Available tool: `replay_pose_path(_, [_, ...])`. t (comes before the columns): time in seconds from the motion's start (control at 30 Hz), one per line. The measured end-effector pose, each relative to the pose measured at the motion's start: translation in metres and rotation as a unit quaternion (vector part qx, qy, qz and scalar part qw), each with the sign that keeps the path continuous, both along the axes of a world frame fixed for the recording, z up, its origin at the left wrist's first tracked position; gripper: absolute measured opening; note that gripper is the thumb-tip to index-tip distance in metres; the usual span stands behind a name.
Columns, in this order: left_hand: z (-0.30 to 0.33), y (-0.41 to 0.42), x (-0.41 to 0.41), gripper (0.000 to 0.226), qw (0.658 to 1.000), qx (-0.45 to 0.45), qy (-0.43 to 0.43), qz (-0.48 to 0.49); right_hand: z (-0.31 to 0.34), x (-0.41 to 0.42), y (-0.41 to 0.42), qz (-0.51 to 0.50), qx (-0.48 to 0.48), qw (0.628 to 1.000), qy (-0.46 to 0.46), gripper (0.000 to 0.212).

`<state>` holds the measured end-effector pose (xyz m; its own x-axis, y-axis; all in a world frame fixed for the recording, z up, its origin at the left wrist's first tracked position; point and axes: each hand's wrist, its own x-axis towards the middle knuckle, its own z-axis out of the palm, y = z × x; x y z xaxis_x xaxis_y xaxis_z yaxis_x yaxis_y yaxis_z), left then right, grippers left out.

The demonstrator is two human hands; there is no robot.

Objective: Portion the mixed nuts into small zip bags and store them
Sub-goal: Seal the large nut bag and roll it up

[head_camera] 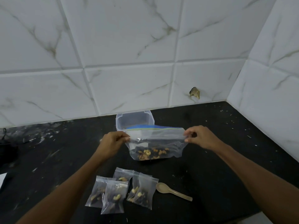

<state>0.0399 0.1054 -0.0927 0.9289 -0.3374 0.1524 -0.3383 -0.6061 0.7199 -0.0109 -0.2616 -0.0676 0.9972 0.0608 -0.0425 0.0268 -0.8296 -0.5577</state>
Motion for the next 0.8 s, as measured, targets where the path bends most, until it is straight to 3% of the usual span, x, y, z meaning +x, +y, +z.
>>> replay_pose_path(0.1, [-0.007,0.008,-0.01,0.015,0.999,0.002,-0.034,-0.011,-0.003,-0.008,-0.004,0.019,-0.004,0.999,-0.03,0.003])
replay_pose_path(0.17, [-0.013,0.013,-0.014,0.008,0.998,0.014,-0.044,-0.032,-0.007,-0.011,-0.006,0.034,-0.005,0.999,-0.004,0.004])
replay_pose_path(0.27, [-0.026,0.013,-0.022,0.013,0.998,-0.024,0.029,-0.048,-0.02,-0.012,-0.002,0.036,0.017,0.997,0.073,0.01])
replay_pose_path(0.37, [-0.033,0.007,-0.027,0.011,0.993,-0.082,0.079,-0.023,-0.027,-0.013,0.002,0.009,0.087,0.993,0.077,0.003])
replay_pose_path(0.43, [-0.038,0.008,-0.03,0.006,0.985,-0.111,0.127,-0.021,-0.029,-0.018,0.002,0.009,0.151,0.982,0.108,0.028])
replay_pose_path(0.5, [-0.044,0.01,-0.032,0.025,0.969,-0.141,0.198,-0.04,-0.031,-0.022,0.004,0.013,0.185,0.972,0.143,0.048])
replay_pose_path(0.57, [-0.048,0.009,-0.035,0.036,0.957,-0.149,0.242,-0.056,-0.038,-0.024,0.004,0.011,0.181,0.973,0.144,0.039])
replay_pose_path(0.67, [-0.052,0.005,-0.033,0.018,0.957,-0.141,0.248,-0.049,-0.045,-0.022,0.007,-0.032,0.177,0.976,0.124,0.011])
replay_pose_path(0.8, [-0.054,0.001,-0.028,0.018,0.951,-0.2,0.234,0.038,-0.045,-0.017,0.011,-0.108,0.218,0.964,0.104,0.013])
